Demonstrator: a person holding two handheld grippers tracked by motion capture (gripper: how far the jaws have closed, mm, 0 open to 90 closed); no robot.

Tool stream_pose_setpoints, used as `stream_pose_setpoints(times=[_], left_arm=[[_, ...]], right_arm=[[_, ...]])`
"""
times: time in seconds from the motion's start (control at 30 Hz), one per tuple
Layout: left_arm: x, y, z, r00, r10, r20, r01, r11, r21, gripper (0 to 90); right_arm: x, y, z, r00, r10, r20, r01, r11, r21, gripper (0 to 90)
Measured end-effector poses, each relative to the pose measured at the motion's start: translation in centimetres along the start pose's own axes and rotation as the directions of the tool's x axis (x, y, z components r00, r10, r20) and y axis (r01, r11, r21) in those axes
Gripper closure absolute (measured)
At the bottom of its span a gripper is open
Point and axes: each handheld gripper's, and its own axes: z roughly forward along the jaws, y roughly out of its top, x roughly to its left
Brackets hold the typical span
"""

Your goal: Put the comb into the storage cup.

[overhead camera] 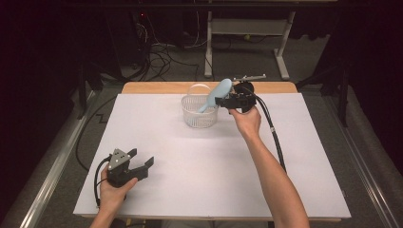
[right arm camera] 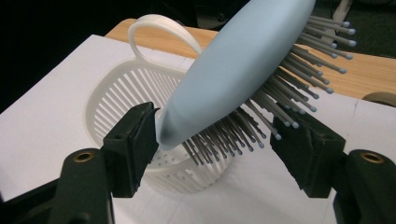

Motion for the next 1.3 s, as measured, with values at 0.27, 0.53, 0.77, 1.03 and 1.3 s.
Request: stream_pose_setpoints(times=[0.27, 0.53, 0.77, 1.03, 1.3], left_arm=[[0.0, 0.0, 0.0, 1.0000, 0.000, 0.000, 0.000, 1.0000, -0.003, 25.7], [0.0, 0.0, -0.1, 1.0000, -0.004, 0.000, 0.004, 1.0000, -0.004, 25.7], [0.1, 0.0, -0.2, 1.0000, -0.009, 0.002, 0.009, 0.9999, -0.007, 25.7], [0.1, 0.0, -0.2, 0.9999, -0.014, 0.004, 0.014, 0.9999, -0.008, 25.7], [0.1, 0.1, -0.2, 0.9998, -0.017, 0.005, 0.017, 0.9998, -0.009, 25.7]], right_arm=[[0.2, -0.1, -0.5, 0.9996, -0.026, 0.009, 0.026, 1.000, -0.007, 33.1], [0.3, -0.3, -0.8, 0.9993, -0.036, 0.010, 0.036, 0.999, -0.012, 33.1], [0.3, -0.5, -1.2, 0.9991, -0.042, 0.010, 0.043, 0.999, -0.017, 33.4], [0.3, -0.7, -1.4, 0.9985, -0.053, 0.014, 0.053, 0.998, -0.021, 33.5], [0.1, -0.8, -1.9, 0.9984, -0.055, 0.014, 0.055, 0.998, -0.026, 35.1]])
